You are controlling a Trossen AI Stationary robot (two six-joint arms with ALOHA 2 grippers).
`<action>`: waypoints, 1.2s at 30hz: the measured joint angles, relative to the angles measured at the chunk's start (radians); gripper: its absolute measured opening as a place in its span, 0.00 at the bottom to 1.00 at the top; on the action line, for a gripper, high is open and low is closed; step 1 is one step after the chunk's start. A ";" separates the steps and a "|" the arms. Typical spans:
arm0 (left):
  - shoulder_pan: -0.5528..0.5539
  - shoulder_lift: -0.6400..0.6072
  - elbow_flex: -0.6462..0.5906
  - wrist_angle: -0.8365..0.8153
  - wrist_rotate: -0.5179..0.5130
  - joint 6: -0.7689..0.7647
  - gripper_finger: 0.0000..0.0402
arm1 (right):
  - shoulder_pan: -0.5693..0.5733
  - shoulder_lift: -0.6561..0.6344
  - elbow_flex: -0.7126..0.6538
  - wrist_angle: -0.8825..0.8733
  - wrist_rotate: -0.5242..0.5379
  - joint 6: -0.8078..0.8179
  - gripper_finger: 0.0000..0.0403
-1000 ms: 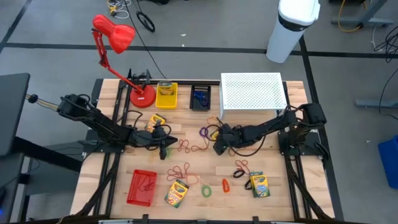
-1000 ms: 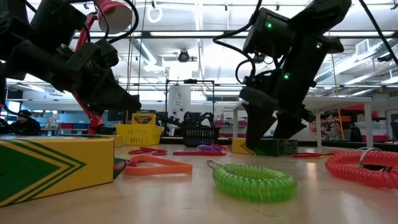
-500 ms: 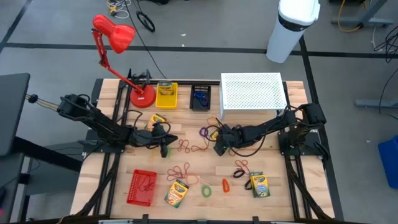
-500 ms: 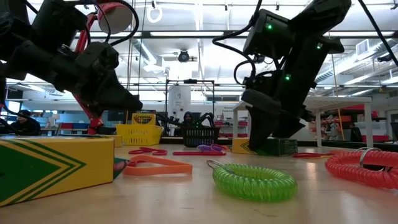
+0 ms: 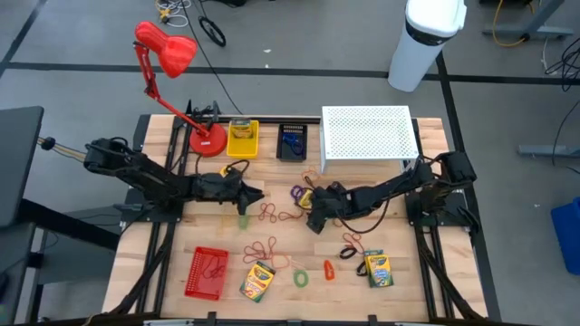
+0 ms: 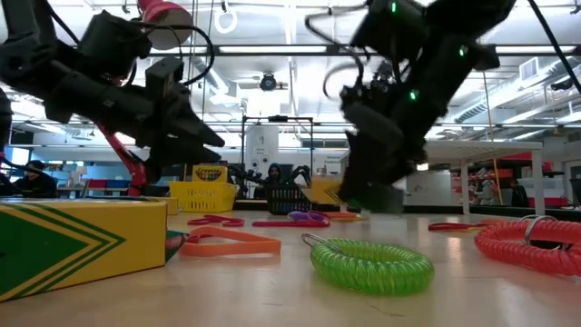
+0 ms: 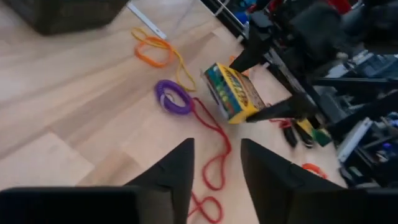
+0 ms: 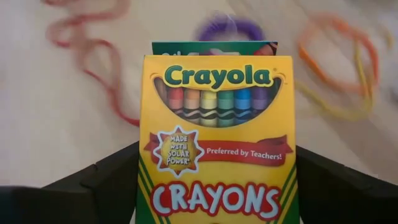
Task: Pick & Place Office Desk Supplies
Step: Put the top right yellow crayon box into the yellow bin
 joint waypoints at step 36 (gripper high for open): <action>0.012 0.200 0.316 -0.152 0.221 0.102 0.23 | 0.072 -0.001 0.105 0.108 0.147 -0.360 0.87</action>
